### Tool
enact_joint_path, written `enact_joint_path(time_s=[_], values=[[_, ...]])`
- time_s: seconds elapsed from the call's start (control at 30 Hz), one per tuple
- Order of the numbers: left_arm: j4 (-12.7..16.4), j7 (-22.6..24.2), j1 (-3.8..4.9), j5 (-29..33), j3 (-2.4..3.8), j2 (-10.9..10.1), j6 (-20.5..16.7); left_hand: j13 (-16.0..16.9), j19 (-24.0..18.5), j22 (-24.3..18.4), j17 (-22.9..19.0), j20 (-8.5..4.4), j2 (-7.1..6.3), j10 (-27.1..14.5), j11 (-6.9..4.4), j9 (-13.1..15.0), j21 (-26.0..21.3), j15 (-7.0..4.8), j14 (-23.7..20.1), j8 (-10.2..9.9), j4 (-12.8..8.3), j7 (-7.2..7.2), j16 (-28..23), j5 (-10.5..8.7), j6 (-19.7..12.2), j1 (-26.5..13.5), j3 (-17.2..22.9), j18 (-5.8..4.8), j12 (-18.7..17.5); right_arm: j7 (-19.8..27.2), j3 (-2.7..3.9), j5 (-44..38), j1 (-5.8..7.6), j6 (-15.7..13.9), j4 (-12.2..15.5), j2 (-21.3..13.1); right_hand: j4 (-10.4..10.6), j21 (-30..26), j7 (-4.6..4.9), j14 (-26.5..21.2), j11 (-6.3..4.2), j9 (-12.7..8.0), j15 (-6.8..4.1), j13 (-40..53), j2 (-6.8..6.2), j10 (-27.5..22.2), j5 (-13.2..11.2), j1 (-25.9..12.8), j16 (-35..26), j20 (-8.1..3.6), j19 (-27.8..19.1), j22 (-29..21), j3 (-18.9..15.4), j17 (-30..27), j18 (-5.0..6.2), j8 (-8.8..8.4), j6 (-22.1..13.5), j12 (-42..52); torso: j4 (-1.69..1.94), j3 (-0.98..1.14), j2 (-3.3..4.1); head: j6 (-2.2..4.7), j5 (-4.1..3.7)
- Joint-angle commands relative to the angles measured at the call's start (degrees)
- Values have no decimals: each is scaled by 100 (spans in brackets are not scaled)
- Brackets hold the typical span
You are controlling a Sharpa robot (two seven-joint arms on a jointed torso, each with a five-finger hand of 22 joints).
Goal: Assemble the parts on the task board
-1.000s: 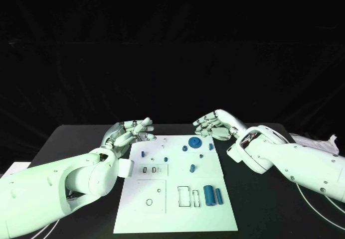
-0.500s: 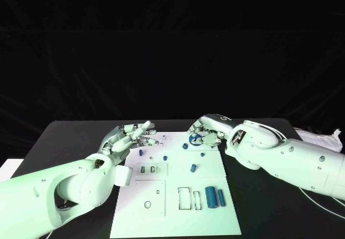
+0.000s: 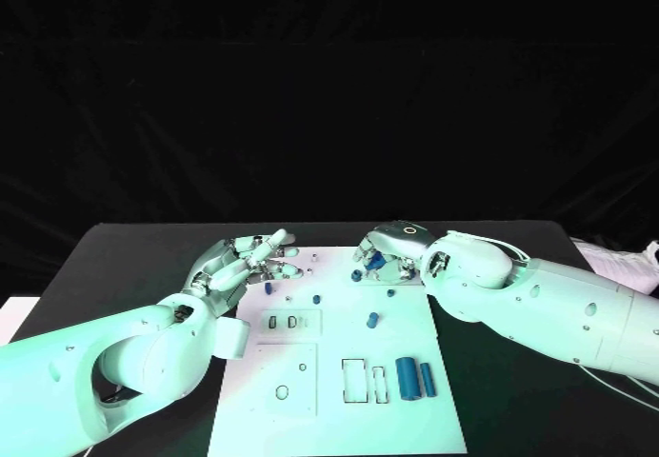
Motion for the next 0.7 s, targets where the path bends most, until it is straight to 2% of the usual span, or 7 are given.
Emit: enact_joint_path(time_s=[0.03, 0.17, 0.27, 0.33, 0.53, 0.7], values=[[27, 13, 14, 33, 5, -11, 130, -6, 45, -4, 5, -15, -5, -38, 2, -7, 18, -11, 31, -22, -5, 24, 19, -37, -8, 52, -41, 66, -16, -198, 5, -353, 15, 263, -20, 34, 43, 49, -30, 143, 10, 9, -16, 5, -71, -50, -25, 8, 49, 15, -13, 35, -3, 33, -56, -19, -8, -12, 26, -19, 58, 12, -33], [32, 13, 18, 59, 5, -18, 120, -6, 45, -4, 5, -15, -5, -38, 2, -7, 18, -11, 31, -22, -5, 24, 19, -37, -8, 52, -41, 66, -16, -206, 4, -375, 26, 364, -41, 83, 74, 175, -29, 141, 10, 12, -13, 7, -63, -41, -30, 18, 168, 20, -12, 180, 23, 155, -70, -14, 4, -8, 30, -36, 80, 13, -44], [32, 14, 23, 73, 5, -22, 115, -8, 46, -5, 12, -15, -3, -42, 3, -7, 18, -10, 30, -25, -7, 26, 18, -36, -8, 53, -42, 66, -22, -209, 4, -383, 32, 433, -35, 108, 88, 214, -32, 138, 10, 14, -14, 8, -58, -30, -31, 24, 207, 23, -18, 218, 38, 187, -73, -11, 15, -6, 38, -41, 91, 6, -51], [30, 15, 27, 78, 5, -25, 113, -8, 46, -5, 12, -15, -3, -42, 3, -7, 18, -10, 30, -25, -7, 26, 18, -36, -8, 53, -42, 66, -22, -215, 4, -391, 35, 465, -37, 119, 108, 258, -34, 134, 7, 17, -15, 9, -54, -11, -33, 26, 256, 24, -26, 262, 55, 232, -76, -6, 31, -3, 32, -32, 100, 12, -38], [25, 12, 36, 83, 5, -35, 112, -8, 46, -5, 12, -15, -3, -42, 3, -7, 18, -10, 30, -25, -7, 26, 18, -36, -8, 53, -42, 66, -22, -235, 4, -422, 42, 530, -85, 147, 149, 340, -40, 122, 0, 24, -17, 12, -46, 34, -33, 27, 333, 25, -42, 345, 90, 297, -80, 4, 75, 2, 35, -33, 115, 24, -50], [32, 10, 40, 85, 5, -35, 114, -8, 46, -5, 12, -15, -3, -42, 3, -7, 18, -10, 30, -25, -7, 26, 18, -36, -8, 53, -42, 66, -22, -239, 3, -471, 44, 577, -144, 193, 180, 397, -44, 115, -4, 28, -19, 11, -38, 62, -30, 31, 386, 26, -54, 402, 122, 340, -84, 7, 107, 1, 36, -25, 136, 22, -48]])
